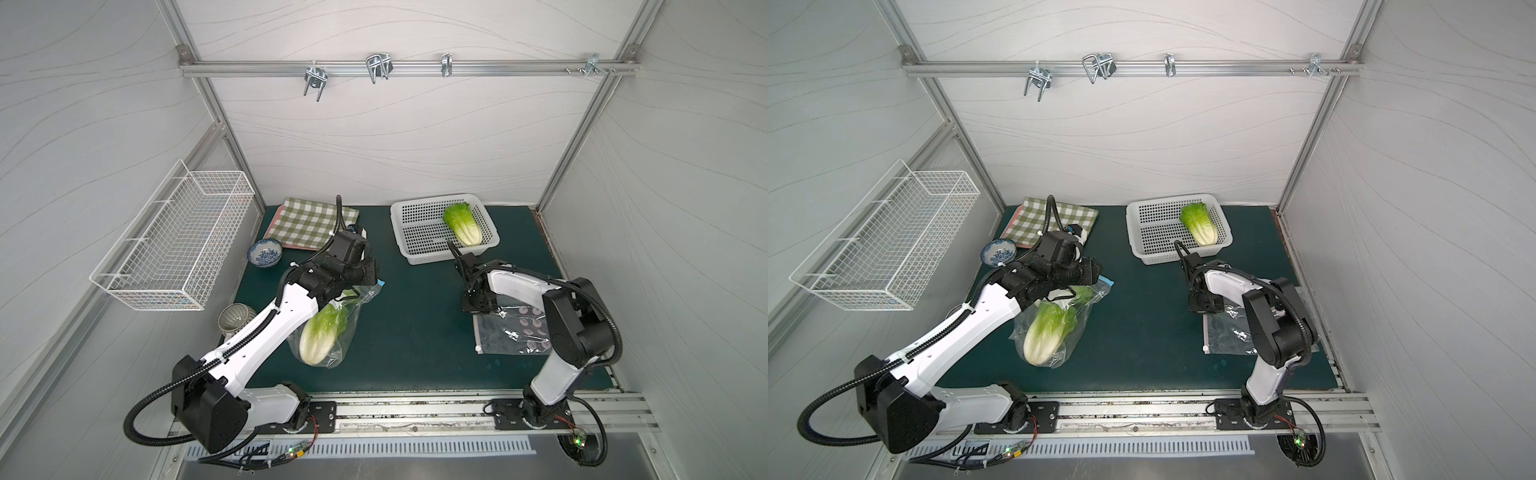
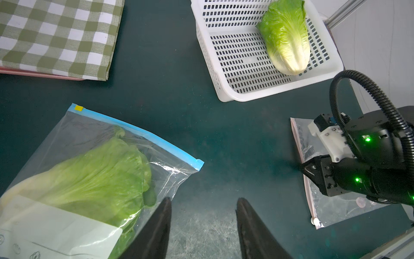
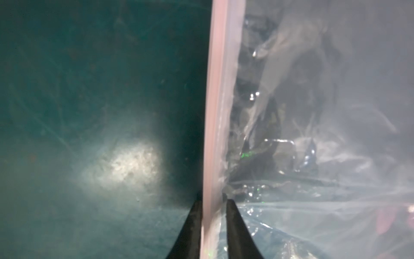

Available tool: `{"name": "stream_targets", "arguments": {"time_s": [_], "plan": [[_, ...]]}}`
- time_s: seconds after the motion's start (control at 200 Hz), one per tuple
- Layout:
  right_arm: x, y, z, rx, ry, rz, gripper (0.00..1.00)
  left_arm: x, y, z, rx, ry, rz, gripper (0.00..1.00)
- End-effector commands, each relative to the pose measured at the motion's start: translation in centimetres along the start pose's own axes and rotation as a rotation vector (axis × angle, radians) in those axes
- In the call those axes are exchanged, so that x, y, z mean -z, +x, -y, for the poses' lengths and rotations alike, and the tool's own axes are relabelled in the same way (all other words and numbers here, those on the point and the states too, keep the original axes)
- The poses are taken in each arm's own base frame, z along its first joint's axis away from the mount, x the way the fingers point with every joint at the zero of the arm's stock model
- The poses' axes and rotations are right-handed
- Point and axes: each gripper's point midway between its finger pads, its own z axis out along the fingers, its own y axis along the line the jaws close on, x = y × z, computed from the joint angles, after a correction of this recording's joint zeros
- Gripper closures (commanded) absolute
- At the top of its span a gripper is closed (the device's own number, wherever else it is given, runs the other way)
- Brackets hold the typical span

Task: Put the chinese cabbages into a zipper bag and zip it
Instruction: Pick up the zipper food storage bag at the center of the board.

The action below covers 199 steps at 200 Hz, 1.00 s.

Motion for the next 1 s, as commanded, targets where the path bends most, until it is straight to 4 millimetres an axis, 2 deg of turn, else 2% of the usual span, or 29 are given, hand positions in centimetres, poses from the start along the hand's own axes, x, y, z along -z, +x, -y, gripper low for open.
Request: {"name": "stream_targets", "arguments": {"time_s": [0.0,0.055,0.115,0.22,0.285,0.33,0.385,0.465,0.54,0.595,0.625,0.665,0.71,0.87,0.99], "plan": [[0.9,0.0,0.1,0.018,0.006,0.017,0.90,1.0,-1.7,0.6,0.018,0.026,0.073,0.50],[1.7,0.0,-0.4,0.039,-0.020,0.025,0.96,1.1,-1.7,0.6,0.021,0.026,0.069,0.50],[3.5,-0.2,-1.6,0.080,-0.061,0.066,1.00,1.3,-1.8,-0.1,0.018,0.004,0.070,0.50],[7.9,0.2,-5.4,0.191,-0.174,0.144,1.00,2.6,-3.1,-4.4,0.136,-0.032,0.084,0.50],[11.4,1.0,-8.2,0.245,-0.288,0.168,1.00,3.6,-3.6,-5.8,0.150,-0.024,0.091,0.51],[14.0,1.4,-10.2,0.268,-0.378,0.185,1.00,4.3,-3.5,-5.2,0.073,-0.009,0.067,0.50],[17.2,1.8,-12.6,0.285,-0.502,0.206,1.00,4.4,-2.4,-4.1,0.045,0.045,-0.001,0.49],[21.3,1.3,-15.3,0.268,-0.666,0.243,1.00,4.7,-0.3,-2.5,0.135,0.130,-0.122,0.46],[23.7,0.0,-17.0,0.223,-0.782,0.293,1.00,6.0,0.2,0.5,0.206,0.303,-0.158,0.44],[24.3,-0.8,-18.0,0.179,-0.841,0.311,1.00,7.1,-0.2,2.1,0.265,0.417,-0.118,0.40],[24.6,-1.2,-18.5,0.154,-0.872,0.317,1.00,7.6,-0.5,2.8,0.291,0.471,-0.091,0.34],[24.7,-1.6,-19.2,0.132,-0.909,0.318,1.00,7.8,-0.6,3.5,0.313,0.530,-0.069,0.24],[24.9,-1.8,-19.7,0.116,-0.940,0.309,1.00,7.4,0.0,3.9,0.324,0.559,-0.084,0.21],[25.4,-2.1,-21.0,0.067,-1.015,0.270,1.00,5.5,3.4,6.5,0.257,0.619,-0.186,0.25],[25.1,-1.6,-21.2,0.066,-1.027,0.244,1.00,4.3,4.6,6.6,0.241,0.605,-0.216,0.38]]}}
